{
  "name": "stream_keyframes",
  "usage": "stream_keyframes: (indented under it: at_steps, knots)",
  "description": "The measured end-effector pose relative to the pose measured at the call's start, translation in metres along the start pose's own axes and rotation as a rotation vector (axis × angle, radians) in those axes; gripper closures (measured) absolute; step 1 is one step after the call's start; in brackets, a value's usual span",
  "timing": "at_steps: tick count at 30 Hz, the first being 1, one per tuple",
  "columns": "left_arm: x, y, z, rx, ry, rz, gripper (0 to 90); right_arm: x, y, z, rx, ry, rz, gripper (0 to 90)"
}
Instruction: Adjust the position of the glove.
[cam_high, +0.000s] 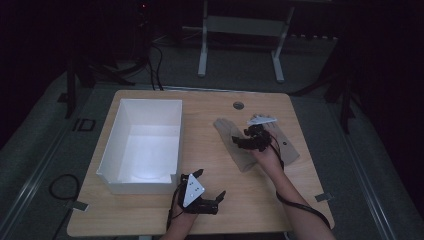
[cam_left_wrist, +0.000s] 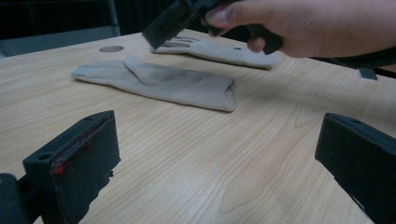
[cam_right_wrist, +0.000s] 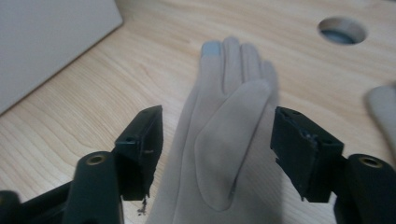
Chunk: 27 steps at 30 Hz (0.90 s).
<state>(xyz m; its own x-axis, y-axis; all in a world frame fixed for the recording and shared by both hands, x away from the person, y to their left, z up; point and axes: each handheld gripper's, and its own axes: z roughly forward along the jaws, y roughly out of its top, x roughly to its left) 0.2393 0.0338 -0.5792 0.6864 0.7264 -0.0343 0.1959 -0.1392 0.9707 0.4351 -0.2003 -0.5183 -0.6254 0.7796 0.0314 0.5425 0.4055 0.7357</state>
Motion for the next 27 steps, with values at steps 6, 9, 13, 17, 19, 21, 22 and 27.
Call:
stream_keyframes:
  at_steps: [6,9,13,17,19,21,22,27]
  knots:
    - [0.000,0.000,0.000,0.000,-0.002,-0.001,0.1,-0.004,-0.003,0.012,0.023,-0.020,0.003,42.4]
    - [0.000,0.000,0.000,0.000,-0.003,-0.002,0.2,-0.008,-0.005,0.017,0.031,-0.023,0.016,45.3]
    - [0.000,0.000,0.000,0.000,-0.004,-0.003,0.1,-0.010,-0.008,0.026,0.049,-0.025,0.032,45.6]
    - [0.000,0.000,0.000,0.000,-0.006,-0.004,0.2,-0.010,-0.011,0.032,0.069,-0.037,0.028,46.3]
    - [0.001,0.000,0.000,0.000,-0.010,-0.007,0.2,-0.009,-0.014,0.038,0.095,-0.064,0.015,46.7]
    - [0.001,0.000,0.000,0.000,-0.012,-0.007,0.2,-0.009,-0.017,0.039,0.086,-0.071,0.008,47.5]
    - [0.001,0.000,0.000,0.000,-0.012,-0.006,0.2,-0.008,-0.018,0.039,0.082,-0.078,0.001,49.0]
    - [0.000,0.000,0.000,0.001,-0.008,-0.003,0.2,-0.005,-0.019,0.039,0.078,-0.099,-0.035,61.7]
